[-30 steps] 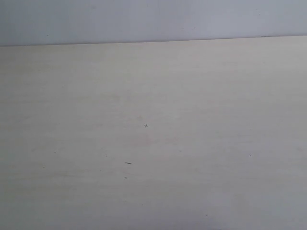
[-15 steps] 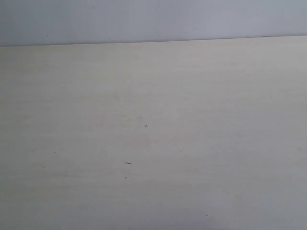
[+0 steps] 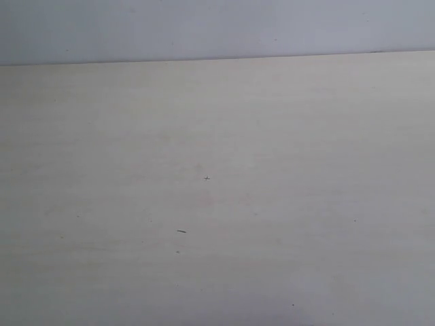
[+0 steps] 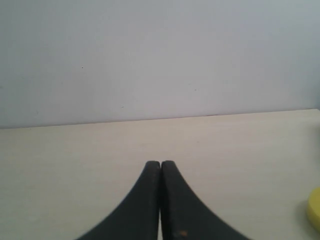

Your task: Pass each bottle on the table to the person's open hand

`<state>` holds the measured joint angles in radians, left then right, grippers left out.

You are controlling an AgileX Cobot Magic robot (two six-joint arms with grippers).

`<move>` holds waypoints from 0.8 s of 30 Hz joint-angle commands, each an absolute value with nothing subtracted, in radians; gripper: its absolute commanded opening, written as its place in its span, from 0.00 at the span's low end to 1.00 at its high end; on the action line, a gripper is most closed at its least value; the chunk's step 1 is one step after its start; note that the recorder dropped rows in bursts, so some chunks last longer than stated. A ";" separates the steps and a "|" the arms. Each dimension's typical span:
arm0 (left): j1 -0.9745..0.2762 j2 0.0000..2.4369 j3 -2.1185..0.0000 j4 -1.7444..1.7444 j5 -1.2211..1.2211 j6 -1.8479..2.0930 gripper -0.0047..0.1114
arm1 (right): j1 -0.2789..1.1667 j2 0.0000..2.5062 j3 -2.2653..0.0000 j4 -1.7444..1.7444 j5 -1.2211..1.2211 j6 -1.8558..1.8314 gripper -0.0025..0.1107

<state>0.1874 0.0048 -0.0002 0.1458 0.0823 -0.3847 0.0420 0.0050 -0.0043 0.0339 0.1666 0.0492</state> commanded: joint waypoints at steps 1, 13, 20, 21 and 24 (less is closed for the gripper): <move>0.199 0.000 0.000 0.144 0.096 -0.373 0.04 | 0.036 0.000 0.000 0.035 0.156 0.052 0.02; 0.199 0.000 0.000 0.119 0.148 -0.373 0.04 | 0.036 0.000 0.000 0.035 0.156 0.052 0.02; 0.199 0.000 0.000 0.119 0.154 -0.373 0.04 | 0.036 0.000 0.000 0.035 0.156 0.052 0.02; 0.199 0.000 0.000 0.119 0.154 -0.373 0.04 | 0.036 0.000 0.000 0.035 0.156 0.052 0.02; 0.199 0.000 0.000 0.119 0.154 -0.373 0.04 | 0.036 0.000 0.000 0.035 0.156 0.052 0.02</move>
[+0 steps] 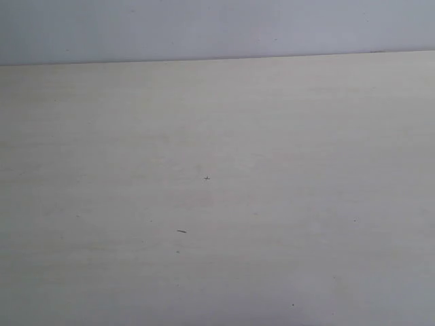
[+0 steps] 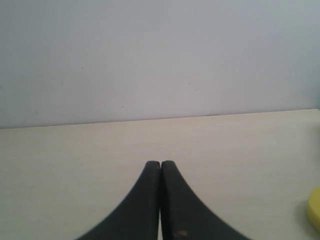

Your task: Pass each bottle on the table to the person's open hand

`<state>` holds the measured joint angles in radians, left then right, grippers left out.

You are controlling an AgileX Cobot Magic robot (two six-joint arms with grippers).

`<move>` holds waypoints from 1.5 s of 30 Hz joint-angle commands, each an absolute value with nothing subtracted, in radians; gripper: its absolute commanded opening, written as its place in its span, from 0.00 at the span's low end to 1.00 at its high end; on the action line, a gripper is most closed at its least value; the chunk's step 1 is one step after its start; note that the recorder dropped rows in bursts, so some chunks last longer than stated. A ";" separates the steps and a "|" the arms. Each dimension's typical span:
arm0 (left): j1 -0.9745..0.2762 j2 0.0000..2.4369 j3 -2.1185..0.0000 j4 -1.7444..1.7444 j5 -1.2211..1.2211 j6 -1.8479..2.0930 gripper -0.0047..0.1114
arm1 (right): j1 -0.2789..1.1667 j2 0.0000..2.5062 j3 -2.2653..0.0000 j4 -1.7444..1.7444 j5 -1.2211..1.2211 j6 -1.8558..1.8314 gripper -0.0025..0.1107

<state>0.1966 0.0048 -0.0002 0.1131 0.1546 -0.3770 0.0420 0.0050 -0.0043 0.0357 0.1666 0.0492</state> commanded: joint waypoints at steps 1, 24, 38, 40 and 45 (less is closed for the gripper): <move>0.199 0.000 0.000 0.119 0.154 -0.373 0.04 | 0.036 0.000 0.000 0.035 0.156 0.052 0.02; 0.199 0.000 0.000 0.177 0.192 -0.373 0.04 | 0.036 0.000 0.000 0.035 0.156 0.052 0.02; 0.199 0.000 0.000 0.136 0.197 -0.134 0.04 | 0.036 0.000 0.000 0.035 0.156 0.052 0.02; 0.199 0.000 0.000 0.128 0.197 -0.134 0.04 | 0.036 0.000 0.000 0.035 0.156 0.052 0.02; 0.199 0.000 0.000 0.128 0.197 -0.134 0.04 | 0.036 0.000 0.000 0.035 0.156 0.052 0.02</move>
